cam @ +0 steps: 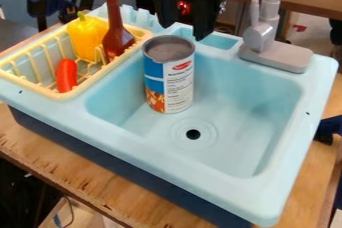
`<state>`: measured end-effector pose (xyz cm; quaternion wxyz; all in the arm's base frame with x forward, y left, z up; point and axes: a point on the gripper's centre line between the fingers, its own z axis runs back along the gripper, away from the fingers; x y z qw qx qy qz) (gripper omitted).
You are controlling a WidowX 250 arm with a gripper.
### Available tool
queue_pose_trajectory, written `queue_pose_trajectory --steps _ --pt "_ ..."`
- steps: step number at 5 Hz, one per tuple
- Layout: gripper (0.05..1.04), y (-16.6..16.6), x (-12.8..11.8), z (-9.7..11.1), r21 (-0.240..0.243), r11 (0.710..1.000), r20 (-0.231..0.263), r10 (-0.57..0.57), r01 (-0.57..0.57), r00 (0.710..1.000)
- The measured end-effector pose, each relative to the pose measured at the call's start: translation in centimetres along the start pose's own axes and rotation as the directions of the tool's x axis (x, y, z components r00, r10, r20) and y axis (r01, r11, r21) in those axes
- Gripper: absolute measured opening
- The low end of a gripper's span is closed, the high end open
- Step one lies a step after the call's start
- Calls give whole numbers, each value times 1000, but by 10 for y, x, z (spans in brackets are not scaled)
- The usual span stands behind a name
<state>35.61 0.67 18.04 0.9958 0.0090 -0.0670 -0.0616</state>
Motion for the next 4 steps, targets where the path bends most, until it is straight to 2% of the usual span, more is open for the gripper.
queue_pose_trajectory --steps 1,2,4 --pt "999 6 6 0 -26 1000 49 11 -10 999" --pt "999 7 10 0 -30 1000 75 1 1 997" --pt "999 8 12 -18 -45 999 64 -10 13 998"
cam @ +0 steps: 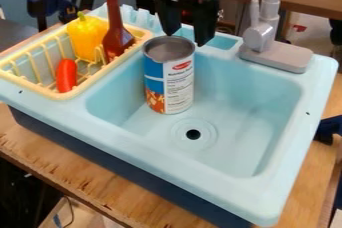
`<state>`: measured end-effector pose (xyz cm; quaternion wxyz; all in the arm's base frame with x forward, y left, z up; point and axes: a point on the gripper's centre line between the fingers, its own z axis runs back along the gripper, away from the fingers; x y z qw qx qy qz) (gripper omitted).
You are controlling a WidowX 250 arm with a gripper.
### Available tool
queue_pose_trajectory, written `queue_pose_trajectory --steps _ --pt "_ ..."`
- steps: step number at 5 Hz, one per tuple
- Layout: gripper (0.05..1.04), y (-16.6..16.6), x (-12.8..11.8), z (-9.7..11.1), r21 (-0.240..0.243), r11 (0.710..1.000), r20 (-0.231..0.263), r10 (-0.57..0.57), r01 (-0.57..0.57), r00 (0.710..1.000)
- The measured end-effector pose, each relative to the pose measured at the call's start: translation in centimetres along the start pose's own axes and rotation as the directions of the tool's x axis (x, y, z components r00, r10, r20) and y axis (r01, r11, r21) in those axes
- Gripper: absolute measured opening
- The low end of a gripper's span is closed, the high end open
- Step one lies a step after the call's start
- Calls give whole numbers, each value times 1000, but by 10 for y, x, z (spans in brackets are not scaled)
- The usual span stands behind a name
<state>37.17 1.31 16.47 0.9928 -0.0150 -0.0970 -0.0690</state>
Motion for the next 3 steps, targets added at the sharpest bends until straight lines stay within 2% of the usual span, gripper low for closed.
queue_pose_trajectory --steps 2,3 --pt "999 0 6 -7 -49 999 33 14 -13 999" --pt "999 0 4 -15 -52 998 10 26 -25 1000"
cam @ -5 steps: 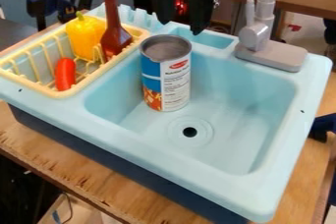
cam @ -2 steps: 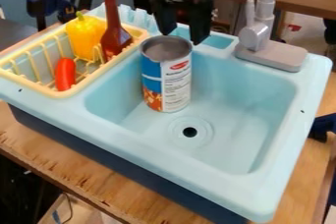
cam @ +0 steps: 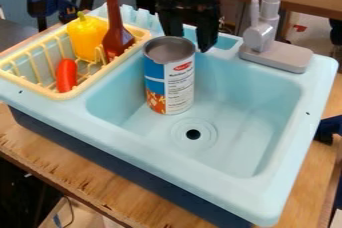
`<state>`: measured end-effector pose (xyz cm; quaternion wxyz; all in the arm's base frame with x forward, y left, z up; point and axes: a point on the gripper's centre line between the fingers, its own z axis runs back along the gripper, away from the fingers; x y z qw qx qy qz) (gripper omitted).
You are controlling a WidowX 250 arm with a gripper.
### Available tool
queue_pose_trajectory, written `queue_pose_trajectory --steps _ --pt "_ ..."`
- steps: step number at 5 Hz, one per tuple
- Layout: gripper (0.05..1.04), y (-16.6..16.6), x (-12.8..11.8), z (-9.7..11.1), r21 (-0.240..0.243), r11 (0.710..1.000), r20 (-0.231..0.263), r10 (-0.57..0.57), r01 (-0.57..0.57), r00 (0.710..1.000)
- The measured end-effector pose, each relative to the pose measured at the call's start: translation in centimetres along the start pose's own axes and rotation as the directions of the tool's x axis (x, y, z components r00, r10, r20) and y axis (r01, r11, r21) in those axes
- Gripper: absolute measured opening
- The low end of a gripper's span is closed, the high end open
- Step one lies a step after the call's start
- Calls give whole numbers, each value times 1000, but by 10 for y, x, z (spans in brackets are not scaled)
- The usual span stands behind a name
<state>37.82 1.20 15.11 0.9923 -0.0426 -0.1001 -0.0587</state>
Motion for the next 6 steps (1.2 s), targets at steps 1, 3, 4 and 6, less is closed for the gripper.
queue_pose_trajectory --steps 1,3,4,6 --pt "999 3 -6 -5 17 1000 -27 16 -16 1000" --pt "999 0 -39 -28 15 999 -142 53 -52 988" --pt "999 -2 -48 -33 3 998 -167 59 -59 984" --pt "999 -7 -70 -31 -4 997 -190 70 -72 979"
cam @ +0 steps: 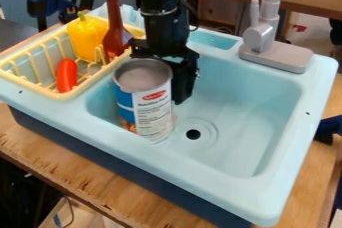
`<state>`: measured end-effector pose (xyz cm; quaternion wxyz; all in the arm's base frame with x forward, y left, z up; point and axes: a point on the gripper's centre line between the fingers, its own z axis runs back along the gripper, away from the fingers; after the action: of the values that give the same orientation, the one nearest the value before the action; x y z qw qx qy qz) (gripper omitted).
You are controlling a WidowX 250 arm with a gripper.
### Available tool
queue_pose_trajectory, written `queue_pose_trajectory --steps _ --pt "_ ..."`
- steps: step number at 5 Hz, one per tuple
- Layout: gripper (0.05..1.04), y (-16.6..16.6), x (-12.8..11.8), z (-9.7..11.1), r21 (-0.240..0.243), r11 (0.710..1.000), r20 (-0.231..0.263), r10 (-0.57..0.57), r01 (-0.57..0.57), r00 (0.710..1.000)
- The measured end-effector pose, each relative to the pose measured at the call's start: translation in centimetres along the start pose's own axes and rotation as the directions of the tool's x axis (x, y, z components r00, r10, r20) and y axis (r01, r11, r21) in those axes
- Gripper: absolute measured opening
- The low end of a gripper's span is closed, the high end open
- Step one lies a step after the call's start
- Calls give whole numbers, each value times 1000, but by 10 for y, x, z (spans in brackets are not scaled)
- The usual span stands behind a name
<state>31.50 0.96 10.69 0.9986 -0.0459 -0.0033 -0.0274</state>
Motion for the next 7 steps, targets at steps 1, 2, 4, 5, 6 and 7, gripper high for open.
queue_pose_trajectory --steps 1,2,4,5,6,7 --pt "999 -3 -9 3 -11 1000 11 5 -5 1000" --pt "999 -4 -14 5 -11 999 -6 43 -43 999" --pt "999 14 -7 8 -42 994 9 105 -104 994" --pt "999 20 -1 16 -30 993 38 115 -114 993" --pt "999 25 1 46 34 992 122 119 -124 985" --pt "999 9 -5 73 102 991 165 74 -91 984"
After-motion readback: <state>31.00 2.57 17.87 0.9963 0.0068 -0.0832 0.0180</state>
